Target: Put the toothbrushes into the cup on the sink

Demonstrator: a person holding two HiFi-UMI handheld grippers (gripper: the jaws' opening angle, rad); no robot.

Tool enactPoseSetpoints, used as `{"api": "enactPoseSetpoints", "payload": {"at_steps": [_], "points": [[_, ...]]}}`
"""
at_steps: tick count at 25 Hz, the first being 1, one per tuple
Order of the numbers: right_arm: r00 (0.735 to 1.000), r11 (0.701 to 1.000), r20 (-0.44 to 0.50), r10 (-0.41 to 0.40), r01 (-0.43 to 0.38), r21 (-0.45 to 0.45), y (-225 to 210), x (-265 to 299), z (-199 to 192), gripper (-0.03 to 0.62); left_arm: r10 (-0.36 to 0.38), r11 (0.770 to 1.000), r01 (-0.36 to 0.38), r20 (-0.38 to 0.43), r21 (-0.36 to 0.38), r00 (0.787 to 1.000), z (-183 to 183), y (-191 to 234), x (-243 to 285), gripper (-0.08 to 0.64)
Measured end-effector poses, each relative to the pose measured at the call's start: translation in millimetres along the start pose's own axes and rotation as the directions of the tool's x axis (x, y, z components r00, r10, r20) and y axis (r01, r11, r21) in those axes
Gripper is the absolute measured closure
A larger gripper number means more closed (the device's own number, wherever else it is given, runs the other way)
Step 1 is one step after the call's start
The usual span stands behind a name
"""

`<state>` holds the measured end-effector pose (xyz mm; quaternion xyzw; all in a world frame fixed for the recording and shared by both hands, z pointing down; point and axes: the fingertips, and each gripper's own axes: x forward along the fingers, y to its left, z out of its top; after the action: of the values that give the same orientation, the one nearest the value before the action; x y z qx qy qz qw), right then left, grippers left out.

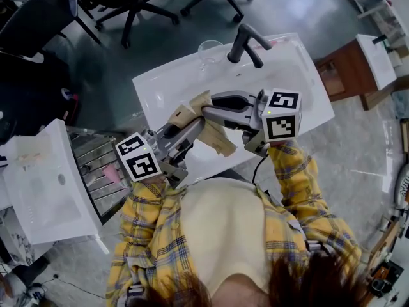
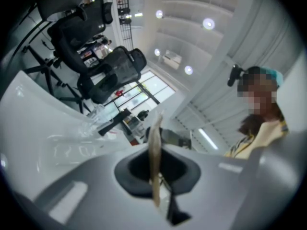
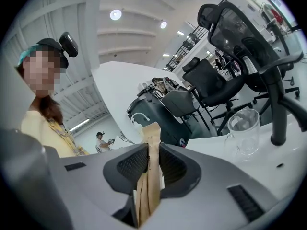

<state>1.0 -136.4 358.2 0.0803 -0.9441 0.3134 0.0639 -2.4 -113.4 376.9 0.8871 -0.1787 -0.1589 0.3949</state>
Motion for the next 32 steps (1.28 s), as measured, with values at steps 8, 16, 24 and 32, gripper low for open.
{"api": "enactPoseSetpoints", "payload": {"at_steps": [8,16,24,32], "points": [[1.000,0.999,-0.002,-0.020,0.020,-0.026,1,0,3,0.523,0.007,1.000,-0.007,0.026,0.004,1.000,3,-1,-1,0.554],[0.999,0.999,0.012,-0.042,0.042,-0.013,-2,-3,6,0.523,0.015,1.000,-0.016,0.055,0.012,0.998,7,-3,-1,0.555],[0.998,0.998,0.022,-0.059,0.059,0.009,-5,-9,9,0.523,0.016,1.000,-0.016,0.074,-0.003,0.997,10,-2,0,0.555],[0.992,0.994,0.052,-0.111,0.111,0.011,-13,-19,14,0.525,0.011,1.000,-0.009,0.108,-0.017,0.994,12,-2,-11,0.555]]}}
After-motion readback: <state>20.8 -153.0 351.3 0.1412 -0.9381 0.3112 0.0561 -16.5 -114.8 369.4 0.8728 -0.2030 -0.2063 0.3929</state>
